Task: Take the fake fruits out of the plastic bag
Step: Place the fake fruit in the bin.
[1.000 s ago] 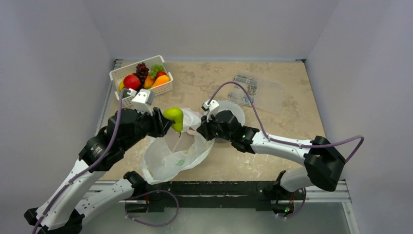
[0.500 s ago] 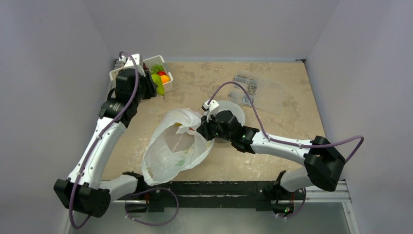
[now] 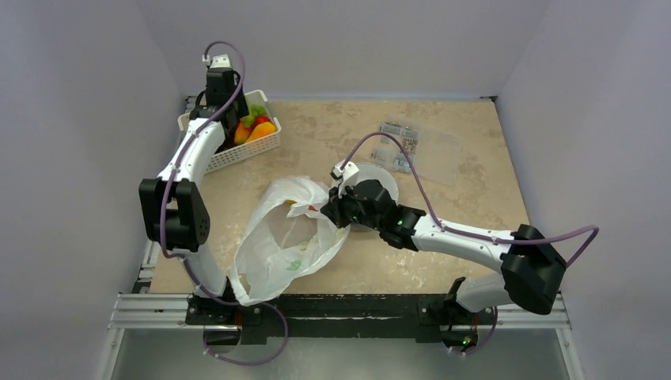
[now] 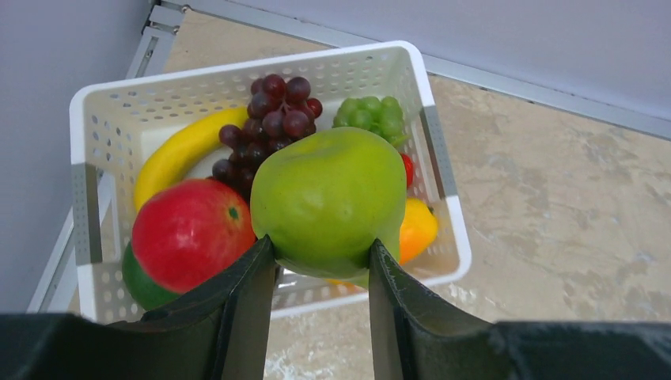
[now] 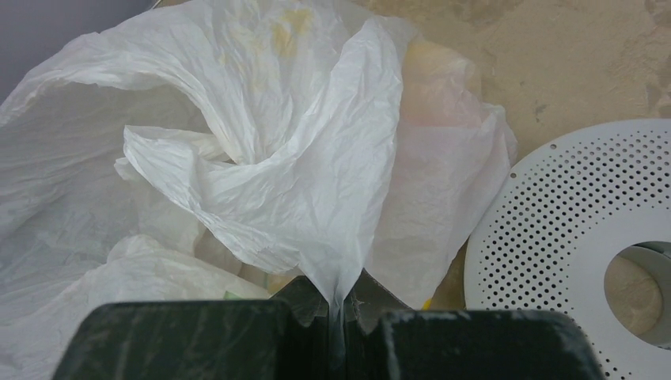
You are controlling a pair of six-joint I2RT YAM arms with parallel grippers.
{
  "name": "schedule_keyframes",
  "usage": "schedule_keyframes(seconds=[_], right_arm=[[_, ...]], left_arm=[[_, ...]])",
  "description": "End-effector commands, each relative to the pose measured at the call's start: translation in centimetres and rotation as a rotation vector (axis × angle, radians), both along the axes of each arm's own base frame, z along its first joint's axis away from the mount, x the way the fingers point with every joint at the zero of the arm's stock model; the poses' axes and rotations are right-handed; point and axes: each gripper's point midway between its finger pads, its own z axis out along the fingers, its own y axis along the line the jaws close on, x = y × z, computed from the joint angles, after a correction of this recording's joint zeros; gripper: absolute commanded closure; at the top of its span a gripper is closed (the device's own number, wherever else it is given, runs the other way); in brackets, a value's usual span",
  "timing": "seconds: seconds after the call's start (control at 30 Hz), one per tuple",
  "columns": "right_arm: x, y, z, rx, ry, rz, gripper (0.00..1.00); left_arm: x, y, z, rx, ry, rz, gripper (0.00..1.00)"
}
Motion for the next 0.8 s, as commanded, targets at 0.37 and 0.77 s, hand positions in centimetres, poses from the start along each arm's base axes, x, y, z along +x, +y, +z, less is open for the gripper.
schedule_keyframes(seconds=[0.37, 0.77], right_arm=[[-0.4, -0.2, 2.3, 0.057, -0.042, 0.013, 1.0], [-0.6, 0.0, 3.0, 0.073, -0.046, 0.028, 1.0]], left_arm=[[4.1, 2.8, -4.6, 0.11, 0.21, 0.047, 0.72], [-1.3, 2.3, 3.0, 0.025, 0.154, 0.066, 0.03]])
